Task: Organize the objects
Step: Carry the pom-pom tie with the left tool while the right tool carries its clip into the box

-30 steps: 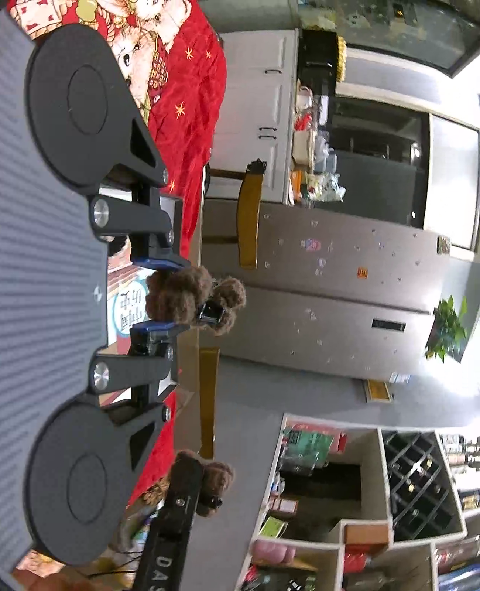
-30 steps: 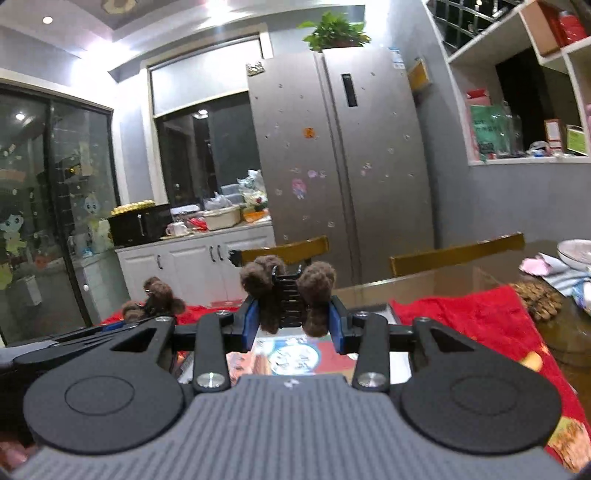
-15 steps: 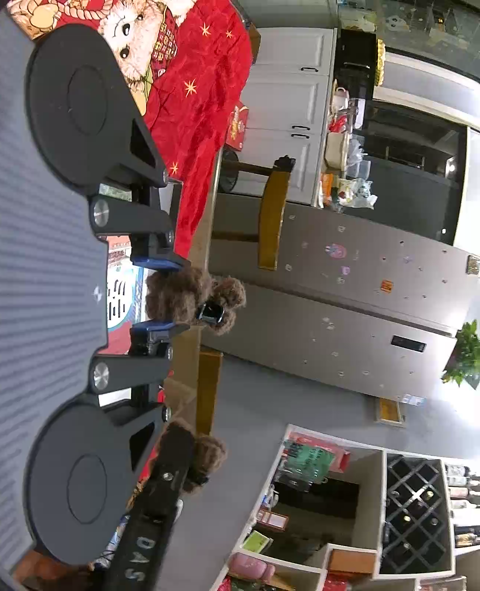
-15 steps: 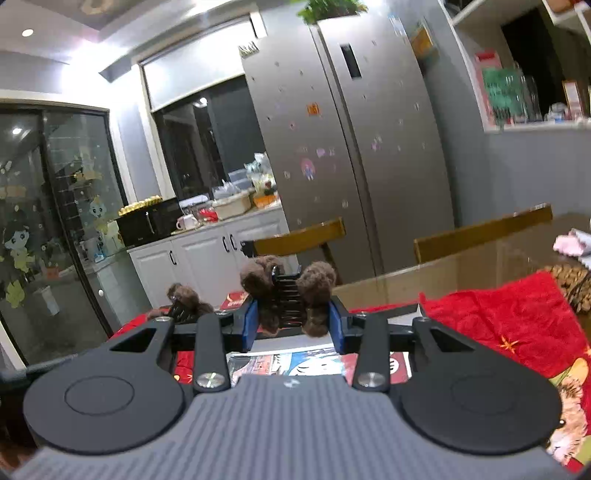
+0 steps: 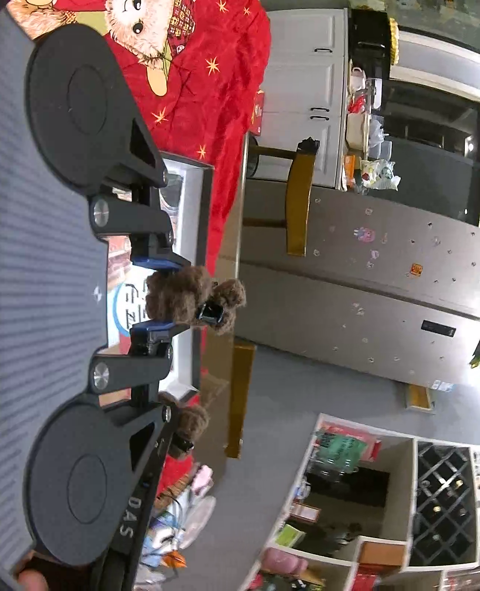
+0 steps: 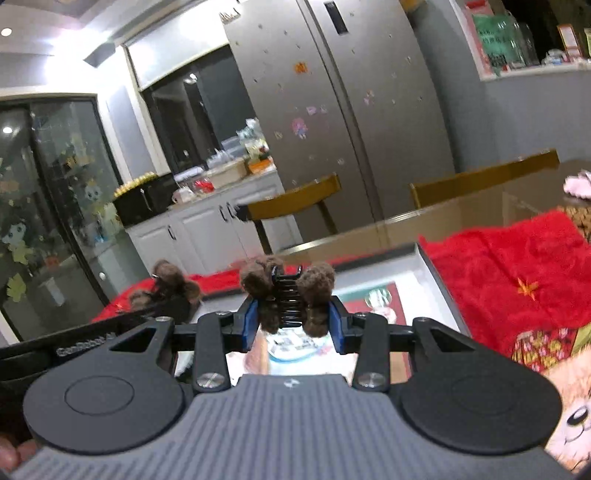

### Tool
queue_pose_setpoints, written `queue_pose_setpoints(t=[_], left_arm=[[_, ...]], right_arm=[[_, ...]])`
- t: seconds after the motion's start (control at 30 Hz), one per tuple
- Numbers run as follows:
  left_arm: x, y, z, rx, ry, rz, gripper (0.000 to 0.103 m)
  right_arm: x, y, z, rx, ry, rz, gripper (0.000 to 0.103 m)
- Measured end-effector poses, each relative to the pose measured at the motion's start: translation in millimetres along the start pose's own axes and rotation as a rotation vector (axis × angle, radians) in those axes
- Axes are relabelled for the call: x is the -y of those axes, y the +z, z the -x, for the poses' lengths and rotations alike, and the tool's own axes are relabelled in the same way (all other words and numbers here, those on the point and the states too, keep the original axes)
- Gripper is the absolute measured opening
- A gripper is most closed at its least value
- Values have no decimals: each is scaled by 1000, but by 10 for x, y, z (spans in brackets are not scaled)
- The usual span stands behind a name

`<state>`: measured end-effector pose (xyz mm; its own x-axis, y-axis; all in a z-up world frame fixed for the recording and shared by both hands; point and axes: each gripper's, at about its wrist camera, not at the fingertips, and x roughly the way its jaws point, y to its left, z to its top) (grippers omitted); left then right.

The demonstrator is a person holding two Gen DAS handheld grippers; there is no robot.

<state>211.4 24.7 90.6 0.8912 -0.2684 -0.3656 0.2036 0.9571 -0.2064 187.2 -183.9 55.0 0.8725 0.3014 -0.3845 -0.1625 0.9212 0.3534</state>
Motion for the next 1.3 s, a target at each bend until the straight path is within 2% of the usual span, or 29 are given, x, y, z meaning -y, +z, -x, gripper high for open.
queue_pose_setpoints(t=[0.2, 0.53, 0.73, 0.97, 1.3], left_arm=[[-23, -251, -214, -94, -22, -16, 31], [72, -474, -360, -135, -24, -64, 31], [53, -513, -435, -166, -23, -54, 31], [33, -543, -480, -206, -21, -43, 31], [-32, -547, -556, -242, -8, -26, 31]], right_arm=[[35, -116, -93, -40, 3, 6, 42], [-13, -162, -145, -105, -30, 57, 42], [9, -166, -179, -137, -20, 51, 43], [-8, -210, -282, -204, -69, 73, 42], [-49, -246, -308, -226, -95, 125, 43]])
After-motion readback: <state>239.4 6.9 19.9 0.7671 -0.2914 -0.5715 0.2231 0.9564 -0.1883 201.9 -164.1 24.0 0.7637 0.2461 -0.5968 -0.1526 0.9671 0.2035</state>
